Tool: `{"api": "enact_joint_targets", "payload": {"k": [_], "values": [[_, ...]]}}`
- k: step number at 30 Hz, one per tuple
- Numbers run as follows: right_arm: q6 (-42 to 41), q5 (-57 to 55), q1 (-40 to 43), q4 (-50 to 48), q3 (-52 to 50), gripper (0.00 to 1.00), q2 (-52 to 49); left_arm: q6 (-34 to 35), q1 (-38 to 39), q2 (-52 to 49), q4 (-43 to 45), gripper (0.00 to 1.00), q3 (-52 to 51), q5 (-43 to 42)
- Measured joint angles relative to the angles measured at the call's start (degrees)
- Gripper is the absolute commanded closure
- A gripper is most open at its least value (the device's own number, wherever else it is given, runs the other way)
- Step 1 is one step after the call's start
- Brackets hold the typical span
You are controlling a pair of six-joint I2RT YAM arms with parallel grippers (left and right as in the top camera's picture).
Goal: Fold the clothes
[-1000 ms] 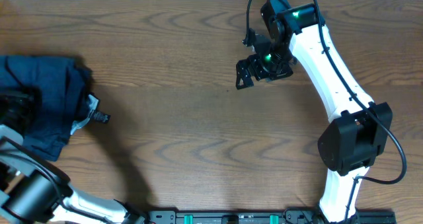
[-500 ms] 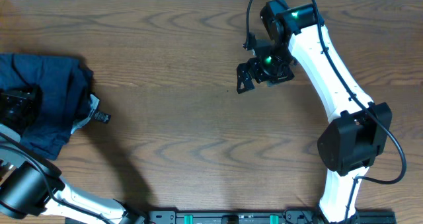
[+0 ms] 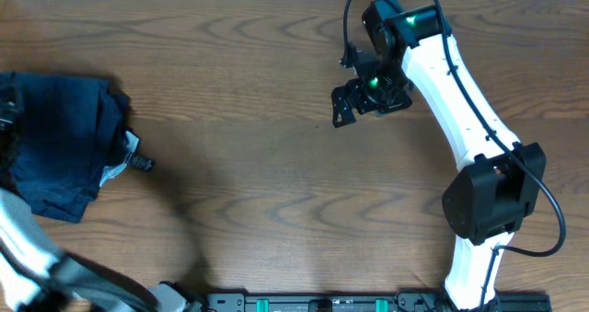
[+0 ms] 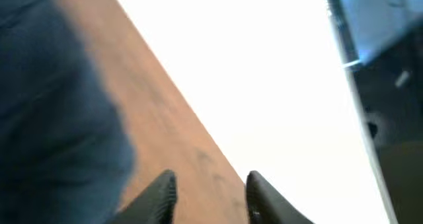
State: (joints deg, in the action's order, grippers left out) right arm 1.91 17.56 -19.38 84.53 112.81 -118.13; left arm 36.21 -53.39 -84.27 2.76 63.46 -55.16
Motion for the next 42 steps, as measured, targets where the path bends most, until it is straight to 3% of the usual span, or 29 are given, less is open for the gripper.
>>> {"api": "enact_joint_targets", "payload": {"k": [7, 13, 22, 29, 33, 39, 42], "values": [[0.0, -1.8, 3.4, 1.1, 3.8, 0.01, 0.0, 0.1, 1.9, 13.9, -9.4, 0.57, 0.0, -1.6], [0.1, -2.3, 8.4, 3.0, 10.8, 0.01, 1.3, 0.2, 7.9, 20.0, -10.7, 0.57, 0.0, -6.7], [0.9, -2.8, 13.8, 3.3, 13.7, 0.01, 17.6, 0.2, 18.7, 23.5, -10.1, 0.57, 0.0, -17.2], [1.3, -2.8, 15.2, 3.8, 14.4, 0.01, 32.2, 1.4, 25.5, 29.2, -3.4, 0.56, -0.1, -19.3], [1.3, -2.6, 15.1, 3.0, 14.6, 0.01, 38.1, 3.0, 26.2, 34.6, 2.4, 0.48, -0.1, -20.6], [1.3, -2.6, 15.1, 1.9, 14.7, 0.01, 41.8, 2.5, 26.2, 41.2, 11.1, 0.37, 0.0, -21.7], [1.3, -2.6, 15.1, 2.2, 14.7, 0.01, 41.9, 1.9, 26.2, 42.4, 12.3, 0.36, 0.0, -21.4]]}}
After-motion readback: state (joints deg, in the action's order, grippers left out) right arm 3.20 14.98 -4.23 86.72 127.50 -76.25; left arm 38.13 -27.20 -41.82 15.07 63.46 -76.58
